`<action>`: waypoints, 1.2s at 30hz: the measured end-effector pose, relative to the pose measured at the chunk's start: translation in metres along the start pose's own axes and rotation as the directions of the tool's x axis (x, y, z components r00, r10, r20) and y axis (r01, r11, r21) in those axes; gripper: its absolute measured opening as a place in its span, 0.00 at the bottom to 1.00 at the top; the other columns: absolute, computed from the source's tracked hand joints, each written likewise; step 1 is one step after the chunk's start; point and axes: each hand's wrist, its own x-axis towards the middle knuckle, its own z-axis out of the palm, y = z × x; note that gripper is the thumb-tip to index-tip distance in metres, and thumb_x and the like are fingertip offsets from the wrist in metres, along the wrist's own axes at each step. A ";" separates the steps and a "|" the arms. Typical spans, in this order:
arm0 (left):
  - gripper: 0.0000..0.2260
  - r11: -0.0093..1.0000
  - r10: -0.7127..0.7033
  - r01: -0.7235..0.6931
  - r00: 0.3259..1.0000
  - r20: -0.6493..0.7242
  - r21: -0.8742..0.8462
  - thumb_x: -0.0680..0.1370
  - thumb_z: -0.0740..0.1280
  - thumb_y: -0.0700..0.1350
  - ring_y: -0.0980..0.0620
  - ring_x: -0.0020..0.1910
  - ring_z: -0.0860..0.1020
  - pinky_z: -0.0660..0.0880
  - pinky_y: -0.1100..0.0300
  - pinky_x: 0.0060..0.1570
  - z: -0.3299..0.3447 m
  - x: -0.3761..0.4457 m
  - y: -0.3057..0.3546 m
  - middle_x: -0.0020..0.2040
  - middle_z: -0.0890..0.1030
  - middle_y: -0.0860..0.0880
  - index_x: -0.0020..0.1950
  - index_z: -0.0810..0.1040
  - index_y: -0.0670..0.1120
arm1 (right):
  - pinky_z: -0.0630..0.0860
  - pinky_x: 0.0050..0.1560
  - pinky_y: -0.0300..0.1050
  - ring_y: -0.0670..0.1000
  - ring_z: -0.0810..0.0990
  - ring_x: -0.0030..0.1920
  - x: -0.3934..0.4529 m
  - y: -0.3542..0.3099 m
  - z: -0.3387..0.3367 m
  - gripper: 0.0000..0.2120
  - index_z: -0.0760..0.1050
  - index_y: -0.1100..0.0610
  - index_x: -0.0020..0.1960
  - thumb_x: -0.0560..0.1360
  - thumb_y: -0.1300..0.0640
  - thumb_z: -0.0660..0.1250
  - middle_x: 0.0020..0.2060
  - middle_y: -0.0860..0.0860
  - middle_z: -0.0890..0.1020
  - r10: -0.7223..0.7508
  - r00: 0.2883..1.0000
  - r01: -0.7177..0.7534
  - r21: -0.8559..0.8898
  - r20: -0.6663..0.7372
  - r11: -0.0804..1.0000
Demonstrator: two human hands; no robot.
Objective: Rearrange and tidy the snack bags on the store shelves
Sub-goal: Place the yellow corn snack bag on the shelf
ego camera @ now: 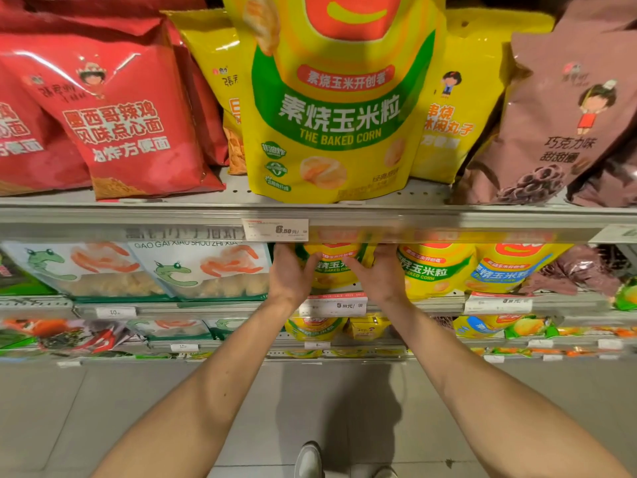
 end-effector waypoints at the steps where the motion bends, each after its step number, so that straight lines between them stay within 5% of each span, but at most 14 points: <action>1: 0.23 1.000 0.000 0.000 1.000 0.000 -0.030 0.79 0.73 0.50 0.43 0.59 0.79 0.77 0.50 0.57 0.000 -0.004 -0.003 0.60 0.79 0.44 0.67 0.69 0.42 | 0.77 0.50 0.43 0.55 0.85 0.54 -0.002 0.002 0.000 0.39 0.73 0.56 0.66 0.67 0.29 0.71 0.54 0.50 0.85 -0.011 1.000 0.011 0.006 0.001 1.000; 7: 0.23 0.982 0.102 -0.094 0.994 0.038 -0.165 0.77 0.73 0.49 0.52 0.60 0.80 0.79 0.47 0.62 -0.006 -0.026 -0.016 0.60 0.80 0.50 0.68 0.67 0.50 | 0.75 0.51 0.43 0.48 0.81 0.55 -0.025 0.004 -0.007 0.37 0.68 0.56 0.70 0.70 0.43 0.80 0.59 0.46 0.80 -0.042 0.998 0.044 0.052 -0.037 0.998; 15: 0.27 0.981 0.068 -0.050 0.994 0.090 -0.187 0.78 0.74 0.49 0.54 0.63 0.79 0.78 0.48 0.65 -0.009 -0.033 -0.012 0.63 0.79 0.54 0.72 0.65 0.52 | 0.82 0.59 0.55 0.50 0.82 0.61 -0.041 0.007 -0.008 0.38 0.65 0.47 0.72 0.69 0.37 0.77 0.62 0.47 0.81 -0.048 0.997 0.055 0.141 -0.052 0.989; 25: 0.23 0.968 0.009 0.021 0.993 0.120 -0.252 0.80 0.72 0.44 0.59 0.61 0.76 0.71 0.61 0.62 -0.017 -0.037 -0.007 0.58 0.76 0.65 0.70 0.66 0.59 | 0.79 0.65 0.57 0.49 0.80 0.66 -0.046 0.003 -0.013 0.44 0.64 0.45 0.75 0.65 0.31 0.74 0.65 0.45 0.80 -0.049 0.999 0.042 0.250 0.022 0.967; 31: 0.22 0.955 0.046 -0.003 0.989 0.139 -0.297 0.82 0.69 0.42 0.81 0.52 0.71 0.67 0.77 0.52 -0.030 -0.051 -0.001 0.57 0.71 0.71 0.67 0.64 0.61 | 0.72 0.73 0.57 0.50 0.71 0.75 -0.059 -0.006 -0.025 0.46 0.57 0.45 0.80 0.71 0.34 0.74 0.76 0.45 0.71 -0.026 0.998 0.011 0.260 0.052 0.966; 36: 0.27 0.948 0.015 0.017 0.995 0.097 -0.319 0.82 0.68 0.43 0.55 0.68 0.71 0.68 0.61 0.65 -0.038 -0.068 -0.001 0.70 0.73 0.51 0.79 0.63 0.44 | 0.72 0.67 0.45 0.42 0.73 0.66 -0.080 -0.003 -0.047 0.27 0.66 0.43 0.72 0.78 0.48 0.74 0.60 0.34 0.76 0.030 0.996 -0.056 0.336 0.083 0.940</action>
